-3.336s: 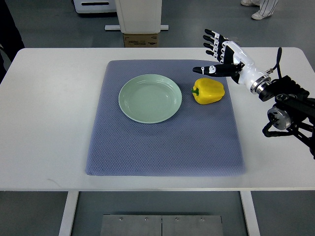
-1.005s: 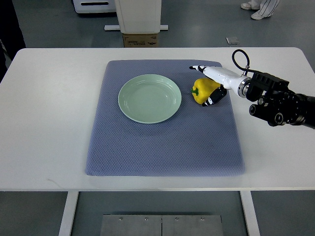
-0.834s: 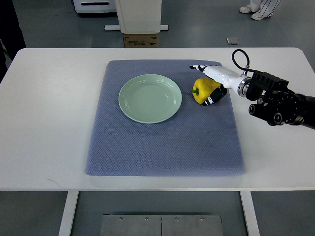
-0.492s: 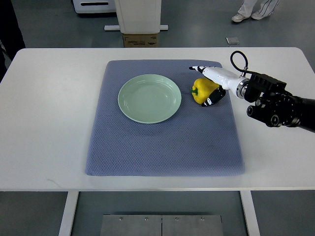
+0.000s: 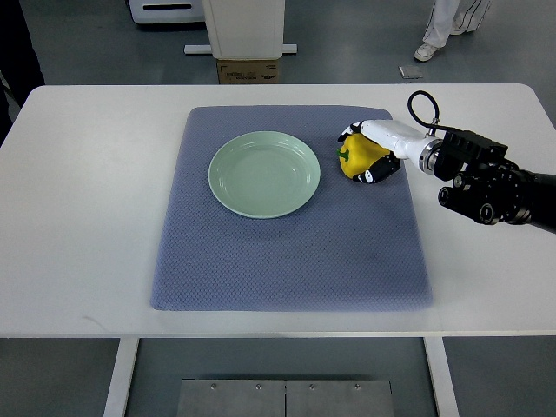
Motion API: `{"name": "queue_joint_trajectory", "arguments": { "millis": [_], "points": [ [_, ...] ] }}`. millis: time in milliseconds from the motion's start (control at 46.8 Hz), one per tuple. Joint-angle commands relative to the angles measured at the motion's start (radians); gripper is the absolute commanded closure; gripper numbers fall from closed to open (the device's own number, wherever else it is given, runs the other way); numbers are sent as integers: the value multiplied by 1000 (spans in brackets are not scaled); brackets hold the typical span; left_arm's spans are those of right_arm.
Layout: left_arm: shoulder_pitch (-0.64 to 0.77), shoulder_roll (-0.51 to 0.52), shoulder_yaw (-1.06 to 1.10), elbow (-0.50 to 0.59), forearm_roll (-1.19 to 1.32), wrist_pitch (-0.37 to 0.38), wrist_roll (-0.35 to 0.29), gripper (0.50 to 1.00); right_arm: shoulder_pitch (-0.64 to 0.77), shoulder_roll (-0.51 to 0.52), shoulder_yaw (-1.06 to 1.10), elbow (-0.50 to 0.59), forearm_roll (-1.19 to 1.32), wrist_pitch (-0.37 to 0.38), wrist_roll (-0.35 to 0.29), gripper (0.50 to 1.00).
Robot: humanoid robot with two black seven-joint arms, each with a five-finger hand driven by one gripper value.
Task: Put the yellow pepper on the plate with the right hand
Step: 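Close the right hand's fingers around the yellow pepper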
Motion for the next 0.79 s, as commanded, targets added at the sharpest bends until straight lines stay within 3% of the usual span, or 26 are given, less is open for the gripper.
{"name": "queue_joint_trajectory", "arguments": {
  "millis": [0,64,770],
  "points": [
    [0,0,0,0,0,0,0,500,-1,0,0,-6,0,0,1,883],
    [0,0,0,0,0,0,0,500,-1,0,0,-12,0,0,1,1000],
    [0,0,0,0,0,0,0,500,2,0,21,-37,18,-5,54,1000]
  ]
}}
